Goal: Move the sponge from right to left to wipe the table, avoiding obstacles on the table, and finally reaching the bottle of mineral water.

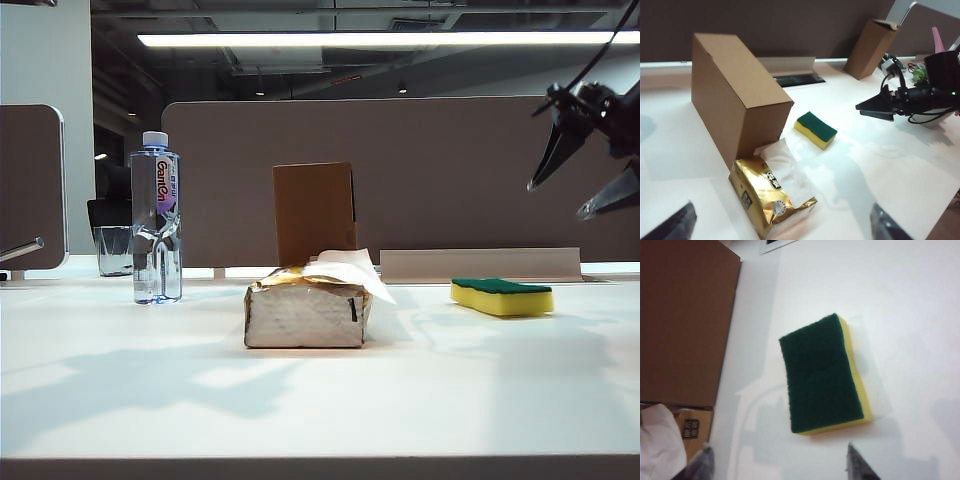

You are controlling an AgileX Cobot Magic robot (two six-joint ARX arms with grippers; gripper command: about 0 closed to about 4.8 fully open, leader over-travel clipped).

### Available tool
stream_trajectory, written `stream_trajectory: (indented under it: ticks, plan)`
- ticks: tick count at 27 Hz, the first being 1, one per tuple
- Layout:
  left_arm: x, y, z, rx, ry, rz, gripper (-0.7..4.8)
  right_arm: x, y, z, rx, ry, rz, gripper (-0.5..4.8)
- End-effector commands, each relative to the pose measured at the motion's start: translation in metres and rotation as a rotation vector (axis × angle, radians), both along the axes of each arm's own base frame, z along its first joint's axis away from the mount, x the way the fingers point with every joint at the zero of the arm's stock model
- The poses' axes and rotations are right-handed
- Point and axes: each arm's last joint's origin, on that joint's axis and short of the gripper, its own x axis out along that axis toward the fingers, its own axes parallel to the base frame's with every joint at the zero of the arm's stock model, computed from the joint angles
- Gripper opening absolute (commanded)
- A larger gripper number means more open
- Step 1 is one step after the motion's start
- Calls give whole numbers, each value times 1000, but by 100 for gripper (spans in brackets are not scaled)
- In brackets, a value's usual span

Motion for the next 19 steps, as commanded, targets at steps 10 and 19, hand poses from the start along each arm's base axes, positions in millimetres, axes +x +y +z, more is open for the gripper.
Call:
stream_trajectory:
  ticks: [10,19]
  plan:
    - [8,-1,11,68,25,-43,470,55,7,-20,8,84,46,338]
    - [8,-1,11,67,25,-44,470,72,13,-43,-48,142,67,338]
